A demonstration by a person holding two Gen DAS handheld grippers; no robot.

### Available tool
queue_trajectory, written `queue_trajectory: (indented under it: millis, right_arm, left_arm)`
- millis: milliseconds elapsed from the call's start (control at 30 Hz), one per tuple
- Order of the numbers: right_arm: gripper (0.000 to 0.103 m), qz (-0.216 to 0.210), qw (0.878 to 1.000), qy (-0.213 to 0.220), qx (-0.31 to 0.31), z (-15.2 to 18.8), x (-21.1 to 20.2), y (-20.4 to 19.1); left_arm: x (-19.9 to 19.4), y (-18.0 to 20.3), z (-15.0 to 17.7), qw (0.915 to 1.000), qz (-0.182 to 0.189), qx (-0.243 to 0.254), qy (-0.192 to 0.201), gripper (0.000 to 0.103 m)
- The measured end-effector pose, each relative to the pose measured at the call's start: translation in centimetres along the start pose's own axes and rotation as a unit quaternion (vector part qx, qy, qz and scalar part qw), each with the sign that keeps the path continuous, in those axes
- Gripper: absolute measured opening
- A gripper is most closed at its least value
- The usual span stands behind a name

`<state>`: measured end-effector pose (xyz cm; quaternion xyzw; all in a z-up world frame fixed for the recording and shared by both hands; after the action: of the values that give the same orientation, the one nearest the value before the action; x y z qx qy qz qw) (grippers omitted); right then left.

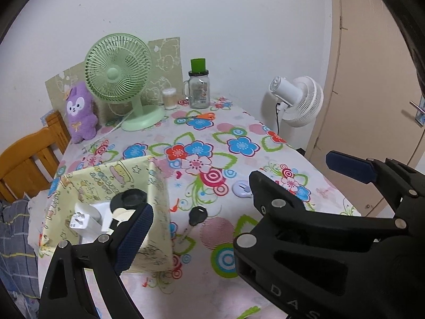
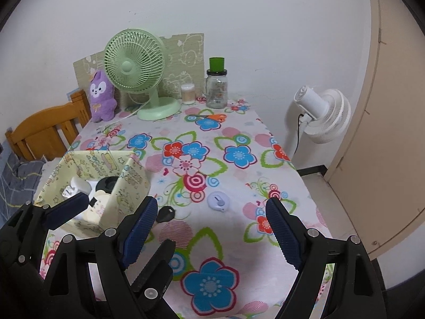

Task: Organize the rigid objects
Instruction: 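Withdraw both tools from the box toward the lavender case and black key fob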

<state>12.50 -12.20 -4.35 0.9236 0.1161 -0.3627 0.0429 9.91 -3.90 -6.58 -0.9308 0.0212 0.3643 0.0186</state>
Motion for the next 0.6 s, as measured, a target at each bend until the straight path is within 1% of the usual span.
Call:
queue_trajectory:
  millis: [67,267,400,600]
  right_arm:
    - [0.086,0.0,1.0,0.009,-0.003,0.3,0.2,0.4]
    - [0.086,-0.004,1.0,0.014,-0.012,1.2,1.5,1.4]
    - [0.086,-0.01,0.999,0.02,-0.025,2.0,2.6,2.0]
    - [0.086,-0.014,0.999,0.022,-0.037,3.0,4.8,2.9]
  left_arm:
    - [0.4,0.3,0.2,1.0,-0.001,-0.001,0.001,0.096]
    - [2.2,1.5,1.4,0.9999,0.0,-0.015,-0.007,0.096]
    - [3.3,2.1,2.2,0.9998,-0.012,-0.016,0.001,0.096]
    - [5.3,2.7,3.0,0.9996,-0.018,-0.019,-0.008,0.096]
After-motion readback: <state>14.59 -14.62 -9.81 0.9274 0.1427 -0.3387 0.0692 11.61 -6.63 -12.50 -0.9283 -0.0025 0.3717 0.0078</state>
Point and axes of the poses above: each gripper's, at about its wrist camera, not at the fingertips, and x roughly the way its jaws point, y to its right, z to its underside, the point moved 5 cm from there along x, roughly the way its jaws point, and after that the axes turned 1 degree about x, right-handed, at the moved point
